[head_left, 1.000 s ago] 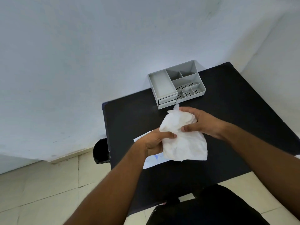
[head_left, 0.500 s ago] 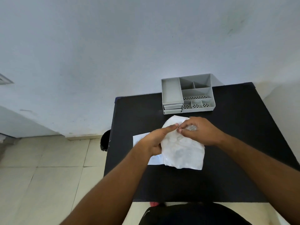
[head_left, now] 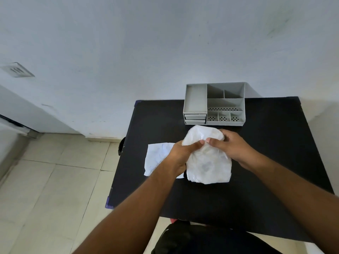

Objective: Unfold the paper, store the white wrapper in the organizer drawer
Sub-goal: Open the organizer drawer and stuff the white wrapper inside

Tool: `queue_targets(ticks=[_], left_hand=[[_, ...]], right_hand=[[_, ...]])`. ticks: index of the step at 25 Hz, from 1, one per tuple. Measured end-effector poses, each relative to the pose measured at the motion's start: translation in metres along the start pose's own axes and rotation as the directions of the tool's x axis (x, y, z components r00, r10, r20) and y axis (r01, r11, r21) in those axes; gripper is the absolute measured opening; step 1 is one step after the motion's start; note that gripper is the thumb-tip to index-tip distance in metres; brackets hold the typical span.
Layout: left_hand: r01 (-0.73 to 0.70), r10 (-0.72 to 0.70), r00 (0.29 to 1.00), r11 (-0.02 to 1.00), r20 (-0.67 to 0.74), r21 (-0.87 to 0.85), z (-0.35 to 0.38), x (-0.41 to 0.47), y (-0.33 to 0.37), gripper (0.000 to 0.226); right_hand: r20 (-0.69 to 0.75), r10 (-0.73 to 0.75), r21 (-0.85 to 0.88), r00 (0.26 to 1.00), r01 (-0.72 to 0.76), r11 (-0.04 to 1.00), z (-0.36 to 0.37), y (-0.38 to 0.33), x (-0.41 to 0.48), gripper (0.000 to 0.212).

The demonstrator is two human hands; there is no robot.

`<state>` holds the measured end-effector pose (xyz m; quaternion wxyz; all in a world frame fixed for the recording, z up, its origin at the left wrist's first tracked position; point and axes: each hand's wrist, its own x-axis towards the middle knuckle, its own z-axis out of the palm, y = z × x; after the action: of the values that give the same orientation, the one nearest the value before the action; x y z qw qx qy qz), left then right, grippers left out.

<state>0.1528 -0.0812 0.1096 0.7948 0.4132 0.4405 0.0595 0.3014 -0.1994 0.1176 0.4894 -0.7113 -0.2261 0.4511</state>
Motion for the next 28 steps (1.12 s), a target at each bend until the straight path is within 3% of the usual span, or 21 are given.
queue_targets(ticks=[7, 11, 14, 19, 28], left_hand=[[0.092, -0.102, 0.993, 0.985, 0.064, 0.143, -0.009, 0.009, -0.002, 0.045], [0.084, -0.087, 0.996, 0.985, 0.015, 0.154, -0.024, 0.024, 0.002, 0.044], [0.09, -0.084, 0.995, 0.987, -0.046, 0.136, -0.041, 0.036, 0.007, 0.047], [0.106, -0.091, 0.978, 0.992, -0.188, 0.071, -0.074, 0.061, 0.024, 0.043], [0.109, -0.066, 0.966, 0.981, -0.252, 0.16, -0.122, 0.097, 0.04, 0.029]], right_hand=[[-0.067, -0.035, 0.016, 0.997, 0.036, 0.999, 0.01, 0.006, 0.015, 0.012], [-0.068, -0.019, 0.05, 0.998, 0.023, 0.998, 0.024, 0.005, 0.031, 0.014], [-0.043, 0.12, 0.205, 0.992, -0.109, 0.973, 0.031, 0.005, 0.051, 0.02], [-0.032, 0.439, 0.458, 0.898, -0.377, 0.805, 0.039, -0.002, 0.102, 0.032], [-0.161, 0.574, 0.675, 0.803, -0.334, 0.658, 0.078, -0.006, 0.178, 0.021]])
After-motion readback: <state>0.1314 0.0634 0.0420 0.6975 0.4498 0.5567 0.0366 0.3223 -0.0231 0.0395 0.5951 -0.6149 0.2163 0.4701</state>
